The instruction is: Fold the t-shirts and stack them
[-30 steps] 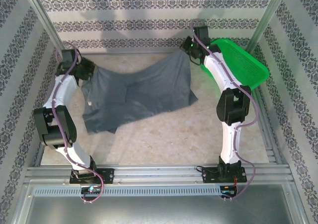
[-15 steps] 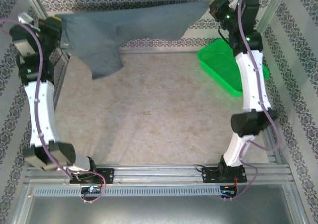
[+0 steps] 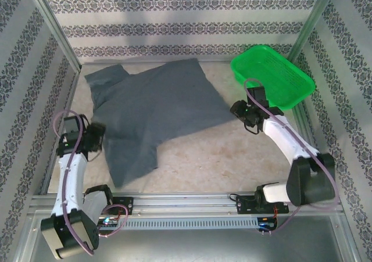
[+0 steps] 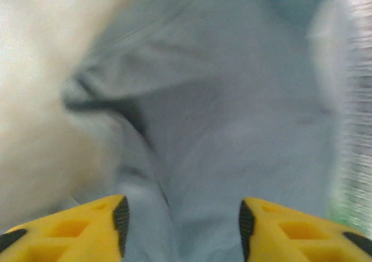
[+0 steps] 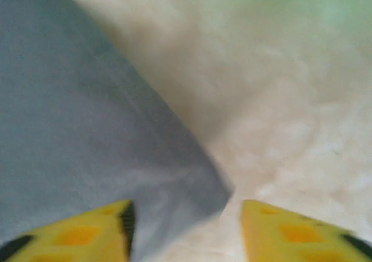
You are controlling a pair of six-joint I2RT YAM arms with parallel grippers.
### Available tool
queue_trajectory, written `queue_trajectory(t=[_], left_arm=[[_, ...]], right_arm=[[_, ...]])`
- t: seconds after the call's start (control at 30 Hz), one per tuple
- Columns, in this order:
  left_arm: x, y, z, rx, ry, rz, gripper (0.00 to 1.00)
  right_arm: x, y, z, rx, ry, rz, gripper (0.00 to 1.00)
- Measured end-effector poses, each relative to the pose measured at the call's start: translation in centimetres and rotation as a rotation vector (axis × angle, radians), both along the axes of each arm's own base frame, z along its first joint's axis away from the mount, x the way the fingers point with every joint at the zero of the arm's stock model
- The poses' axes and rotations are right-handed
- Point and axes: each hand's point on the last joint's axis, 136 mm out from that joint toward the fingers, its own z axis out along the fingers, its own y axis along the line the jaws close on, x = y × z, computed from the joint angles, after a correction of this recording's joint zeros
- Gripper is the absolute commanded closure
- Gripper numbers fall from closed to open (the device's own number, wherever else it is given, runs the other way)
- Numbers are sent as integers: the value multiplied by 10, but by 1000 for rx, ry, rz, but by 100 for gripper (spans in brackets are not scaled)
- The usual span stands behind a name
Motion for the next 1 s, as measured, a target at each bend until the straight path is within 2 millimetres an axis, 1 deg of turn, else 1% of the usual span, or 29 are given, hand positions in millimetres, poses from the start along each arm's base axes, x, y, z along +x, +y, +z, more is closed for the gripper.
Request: queue_trajectory(t=[0.03,0.07,0.1,0.2,0.27,0.33,0.37,0.43,0.5,0.57,0.63,0.7,0.77,0.8,0.87,0.93,1.0], left_arm=[[-12,-4,-14,-15,58,-6,43],[-19,-7,-19,-20,86,-12,43],[-21,-9,-19,-19,91,-21,43],[-24,-16,-14,-8,88,-47,46],[-27,-21,-15,-11,100,-68,50],[-27,-25,-17,-16,108,-78,53],[-27,-27,-18,-20,114,-81,54],[-23,-28,-23,-27,130,-78,54],[-17,-27,-30,-33,150,-72,54],[-7,-24,-40,-42,185,-62,54],[5,-20,-50,-44,217,-58,53],[18,-17,-58,-41,240,-56,52],[33,-13,-68,-41,255,-52,50],[39,-11,-72,-40,260,-51,50],[52,-10,-85,-51,285,-55,48],[65,-11,-98,-77,311,-72,47],[85,-13,-96,-100,293,-98,46]], right_arm=[[-3,0,-13,-12,45,9,36],[-5,-1,-21,-21,79,14,36],[-6,-1,-24,-26,99,17,36],[-6,0,-21,-35,103,33,39],[-1,4,-16,-42,84,48,46],[4,14,-12,-52,76,84,50],[9,23,-12,-58,72,114,53],[23,44,-14,-64,70,175,56],[39,69,-22,-65,75,240,57],[57,94,-35,-60,90,297,57],[73,113,-52,-54,112,331,57],[85,123,-72,-56,144,346,57],[92,125,-91,-65,196,343,57],[94,123,-98,-73,225,335,57],[102,119,-93,-88,243,313,57],[105,107,-89,-124,263,282,57],[97,91,-93,-159,311,254,58]])
